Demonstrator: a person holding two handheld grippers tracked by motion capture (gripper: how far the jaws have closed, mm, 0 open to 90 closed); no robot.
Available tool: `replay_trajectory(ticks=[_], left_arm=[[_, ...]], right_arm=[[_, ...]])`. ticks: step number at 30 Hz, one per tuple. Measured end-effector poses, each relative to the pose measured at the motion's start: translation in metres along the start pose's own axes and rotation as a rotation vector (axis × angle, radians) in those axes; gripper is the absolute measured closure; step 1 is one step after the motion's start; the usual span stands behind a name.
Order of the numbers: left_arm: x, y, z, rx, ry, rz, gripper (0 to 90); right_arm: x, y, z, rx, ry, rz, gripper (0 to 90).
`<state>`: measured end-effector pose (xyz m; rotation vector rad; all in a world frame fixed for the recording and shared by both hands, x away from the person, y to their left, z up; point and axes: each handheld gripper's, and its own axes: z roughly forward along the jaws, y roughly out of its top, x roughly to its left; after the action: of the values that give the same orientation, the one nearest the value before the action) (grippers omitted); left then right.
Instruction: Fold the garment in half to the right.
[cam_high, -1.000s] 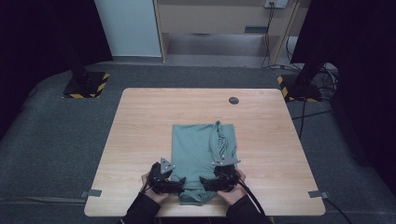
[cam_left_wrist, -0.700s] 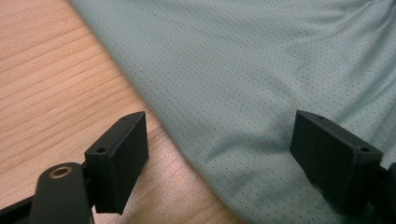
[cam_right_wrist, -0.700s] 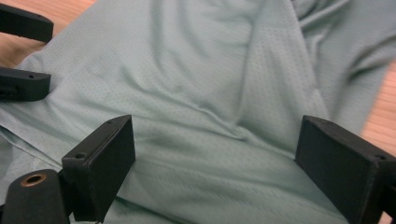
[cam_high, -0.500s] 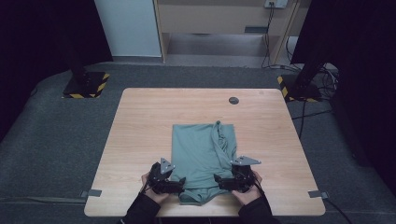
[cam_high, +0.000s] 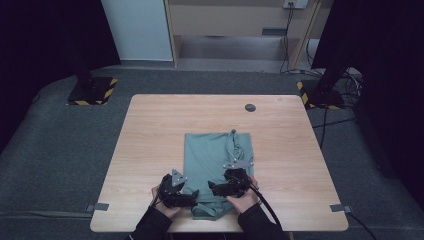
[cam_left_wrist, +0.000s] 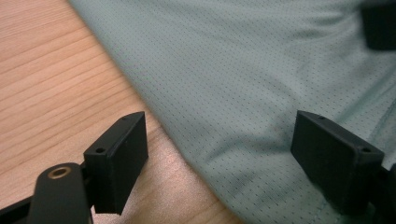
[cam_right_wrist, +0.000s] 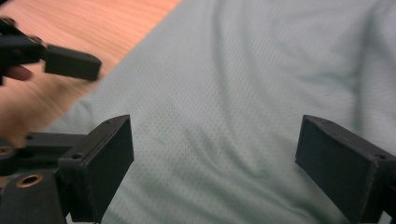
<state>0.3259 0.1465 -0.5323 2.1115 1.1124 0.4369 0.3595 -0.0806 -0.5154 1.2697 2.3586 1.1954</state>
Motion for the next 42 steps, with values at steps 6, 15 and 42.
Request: replay_trajectory(ticks=[6, 15, 42], left_arm=[[0.000, 0.000, 0.000, 0.000, -0.001, 0.002, 17.4], [0.000, 0.000, 0.000, 0.000, -0.003, 0.002, 17.2], [0.001, 0.000, 0.001, -0.010, -0.012, 0.013, 16.4]], right_arm=[[-0.005, -0.003, 0.013, 0.030, -0.046, -0.003, 11.6], [-0.022, -0.007, 0.000, 0.013, -0.112, 0.018, 12.0], [-0.013, 0.018, 0.010, 0.002, -0.058, 0.057, 10.2]])
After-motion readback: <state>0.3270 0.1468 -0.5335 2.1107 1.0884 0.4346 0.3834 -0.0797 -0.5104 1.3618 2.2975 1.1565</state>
